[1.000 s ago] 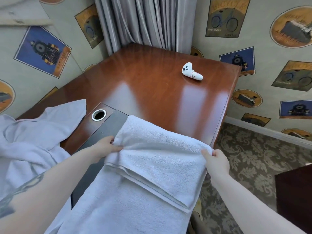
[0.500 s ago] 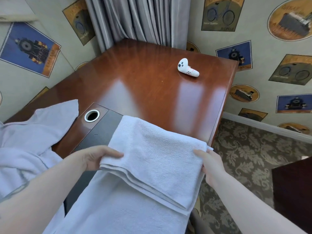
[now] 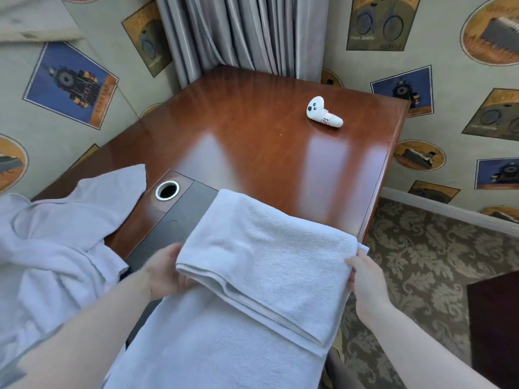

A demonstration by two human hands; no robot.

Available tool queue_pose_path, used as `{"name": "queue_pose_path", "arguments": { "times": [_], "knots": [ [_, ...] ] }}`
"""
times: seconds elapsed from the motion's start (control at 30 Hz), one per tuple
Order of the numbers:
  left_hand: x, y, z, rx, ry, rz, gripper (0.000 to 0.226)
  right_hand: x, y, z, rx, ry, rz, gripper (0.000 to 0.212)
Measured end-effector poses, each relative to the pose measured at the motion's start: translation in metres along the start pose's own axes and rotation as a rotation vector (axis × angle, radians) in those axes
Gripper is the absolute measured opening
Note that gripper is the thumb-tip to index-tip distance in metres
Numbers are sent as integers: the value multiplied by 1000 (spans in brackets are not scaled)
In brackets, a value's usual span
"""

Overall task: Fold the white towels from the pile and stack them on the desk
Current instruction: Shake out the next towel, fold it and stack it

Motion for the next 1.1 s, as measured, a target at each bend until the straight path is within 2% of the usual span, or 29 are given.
{"name": "queue_pose_path", "arguments": {
  "times": [0.07,0.13,0.2,0.23,0.3,0.37,0.47,0.53,0.63,0.7,0.77,0.87,1.0,1.1],
  "knots": [
    [7,7,7,200,-192,300,27,-3,-4,-7,-72,-90,-73,18],
    [24,-4,7,486,-356,685,31,-10,-14,-18,-111,-254,-194,10],
    [42,-12,7,629,-361,927,33,-12,-33,-33,-74,-361,-249,6],
    [50,-12,10,681,-354,1020,30,-11,-46,-41,-3,-379,-229,17],
    [56,-10,19,698,-508,1215,13,-3,-70,-54,174,-376,-127,38],
    [54,-6,25,594,-782,1295,30,2,-82,-62,238,-360,-134,44],
    [54,0,27,483,-934,1208,40,4,-78,-65,171,-367,-191,45],
    [53,-1,30,462,-931,1193,34,6,-72,-64,135,-361,-216,44],
    [54,-10,31,486,-801,1186,11,12,-64,-65,52,-298,-313,35],
    [54,-22,31,495,-698,1165,14,13,-55,-66,-68,-270,-374,27],
    [51,-29,34,442,-569,1023,15,11,-47,-67,-116,-258,-367,24],
    [42,-27,40,265,-436,687,28,8,-44,-69,-113,-265,-316,25],
    [36,-27,45,188,-366,499,29,12,-45,-71,-104,-266,-275,30],
    [33,-24,48,183,-374,411,29,12,-41,-66,81,-212,-52,34]
  ]
}}
Point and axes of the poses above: each hand's wrist, its own z-axis towards the middle knuckle, its own x-axis out of the palm, y = z × x, the point moved 4 cm from there along z, towards the middle knuckle, and after that the axes turned 3 degrees about -y, right-handed, at the moved point
